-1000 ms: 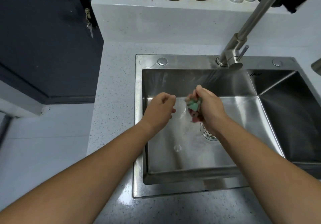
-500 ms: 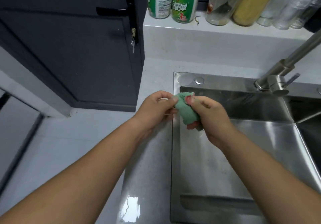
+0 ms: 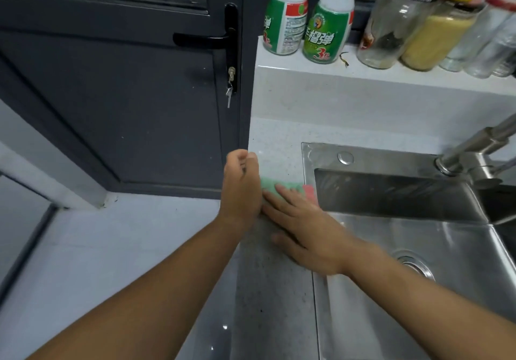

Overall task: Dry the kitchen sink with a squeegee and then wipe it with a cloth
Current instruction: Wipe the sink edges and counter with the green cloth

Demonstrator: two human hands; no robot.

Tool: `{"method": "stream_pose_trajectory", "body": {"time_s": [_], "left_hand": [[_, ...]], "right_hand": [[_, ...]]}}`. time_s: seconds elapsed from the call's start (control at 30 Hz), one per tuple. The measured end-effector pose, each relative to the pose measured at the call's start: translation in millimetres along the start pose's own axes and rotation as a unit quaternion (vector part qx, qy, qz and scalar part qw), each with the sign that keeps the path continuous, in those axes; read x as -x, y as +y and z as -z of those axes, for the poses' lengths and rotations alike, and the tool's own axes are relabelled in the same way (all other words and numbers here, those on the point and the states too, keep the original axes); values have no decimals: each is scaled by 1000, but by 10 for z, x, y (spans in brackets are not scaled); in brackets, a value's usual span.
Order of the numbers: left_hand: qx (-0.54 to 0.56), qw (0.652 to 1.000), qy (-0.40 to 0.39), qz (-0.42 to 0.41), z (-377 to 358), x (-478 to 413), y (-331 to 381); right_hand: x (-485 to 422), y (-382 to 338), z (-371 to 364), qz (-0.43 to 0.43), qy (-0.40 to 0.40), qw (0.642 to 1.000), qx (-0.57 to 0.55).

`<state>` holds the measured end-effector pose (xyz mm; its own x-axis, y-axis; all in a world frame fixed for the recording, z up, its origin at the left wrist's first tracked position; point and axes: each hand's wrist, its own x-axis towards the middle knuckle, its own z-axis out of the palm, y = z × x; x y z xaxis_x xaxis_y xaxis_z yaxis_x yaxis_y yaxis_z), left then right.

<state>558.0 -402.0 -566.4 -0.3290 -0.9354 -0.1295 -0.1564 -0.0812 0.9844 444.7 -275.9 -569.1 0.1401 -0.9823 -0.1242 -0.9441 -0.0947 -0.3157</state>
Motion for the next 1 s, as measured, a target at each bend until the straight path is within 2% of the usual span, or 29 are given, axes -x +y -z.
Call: {"method": "stream_pose_trajectory", "body": {"time_s": [0.07,0.13,0.23,0.4,0.53,0.6,0.63,0.73,0.8,0.87,0.93,1.0], "left_hand": [[35,999,15,-3,-13,-95,47],[36,999,28,-22,-16,-234,68],[-46,997,20,-51,-65,-396,62],[-198,973,-52,-107,-319,-399,62],[-257,952,-91,-140,-525,-465,80],[-264,950,-83,-145,-564,-506,79],[-265,949,-80,-152,-585,-525,79],[-267,941,-77,-191,-683,-588,96],[-280,930,-95,-217,-793,-611,116],[-308,911,-127,-242,-931,-631,140],[-339,892,-164,-251,-1102,-659,158],[-362,878,-187,-250,-1271,-690,152]], "right_hand": [[-391,68,35,-11,-11,1000,20],[-806,211,143,-66,7,997,38],[-1166,577,279,-191,20,980,50],[-478,1214,311,-378,76,923,23],[-11,1556,322,-461,78,883,45],[-125,1500,321,-449,89,889,20],[-215,1402,311,-413,95,905,18],[-449,1082,211,-230,88,968,55],[-447,1096,192,-202,65,974,80],[-296,1320,264,-289,58,951,92],[-4,1638,373,-423,60,900,86],[306,1957,526,-519,54,848,88]]}}
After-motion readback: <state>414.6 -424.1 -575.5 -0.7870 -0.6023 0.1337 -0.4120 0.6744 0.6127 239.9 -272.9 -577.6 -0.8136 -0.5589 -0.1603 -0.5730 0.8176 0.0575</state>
